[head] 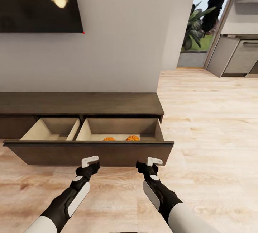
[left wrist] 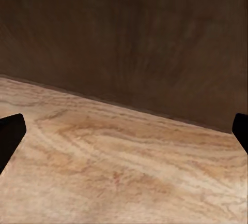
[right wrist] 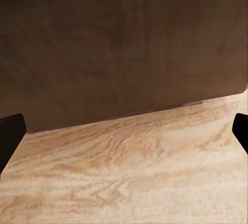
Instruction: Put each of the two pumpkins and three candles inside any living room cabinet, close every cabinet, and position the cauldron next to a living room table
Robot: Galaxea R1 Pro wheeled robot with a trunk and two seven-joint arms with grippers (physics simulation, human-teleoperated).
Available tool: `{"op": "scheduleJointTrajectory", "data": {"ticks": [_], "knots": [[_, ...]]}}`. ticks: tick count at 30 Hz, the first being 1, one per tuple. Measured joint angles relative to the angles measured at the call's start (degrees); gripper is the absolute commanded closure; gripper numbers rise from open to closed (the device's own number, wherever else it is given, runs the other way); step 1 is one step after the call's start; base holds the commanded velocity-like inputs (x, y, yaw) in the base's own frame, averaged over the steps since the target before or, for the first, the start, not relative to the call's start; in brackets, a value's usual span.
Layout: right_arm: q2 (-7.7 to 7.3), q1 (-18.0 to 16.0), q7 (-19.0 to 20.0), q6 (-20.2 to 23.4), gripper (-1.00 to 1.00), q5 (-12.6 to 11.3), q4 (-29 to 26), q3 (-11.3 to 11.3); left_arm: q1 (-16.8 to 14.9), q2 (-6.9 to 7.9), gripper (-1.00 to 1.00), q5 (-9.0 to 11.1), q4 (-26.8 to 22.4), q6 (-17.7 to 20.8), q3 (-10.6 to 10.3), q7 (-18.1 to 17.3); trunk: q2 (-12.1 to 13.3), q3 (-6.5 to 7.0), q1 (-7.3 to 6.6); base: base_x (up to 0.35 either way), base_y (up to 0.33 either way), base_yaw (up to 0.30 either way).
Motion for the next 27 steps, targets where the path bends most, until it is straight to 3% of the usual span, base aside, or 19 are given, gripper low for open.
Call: {"op": "scheduleJointTrajectory", "data": {"ticks": [3,7,24,27], "knots": [[0.0,0.0,0.0,0.0,-1.0,0.0,0.0,0.04,0.0,-0.01,-1.0,-1.91,0.0,-0.03,-0.18,0.0,0.0,0.0,0.0,0.293,0.0,0.0],[0.0,0.0,0.0,0.0,-1.0,0.0,0.0,0.06,0.0,-0.02,-1.0,-2.66,0.0,-0.04,-0.32,0.0,0.0,0.0,0.0,0.286,0.0,0.0],[0.0,0.0,0.0,0.0,-1.0,0.0,0.0,-0.02,0.09,-0.02,-1.0,-2.87,0.0,-0.2,-0.37,0.03,0.0,0.0,0.0,0.076,0.0,0.0],[0.0,0.0,0.0,0.0,-1.0,-0.01,0.0,-0.02,0.09,-0.02,-1.0,-2.85,0.0,-0.21,-0.37,0.08,-1.19,-0.53,0.65,0.003,0.0,0.0]]}}
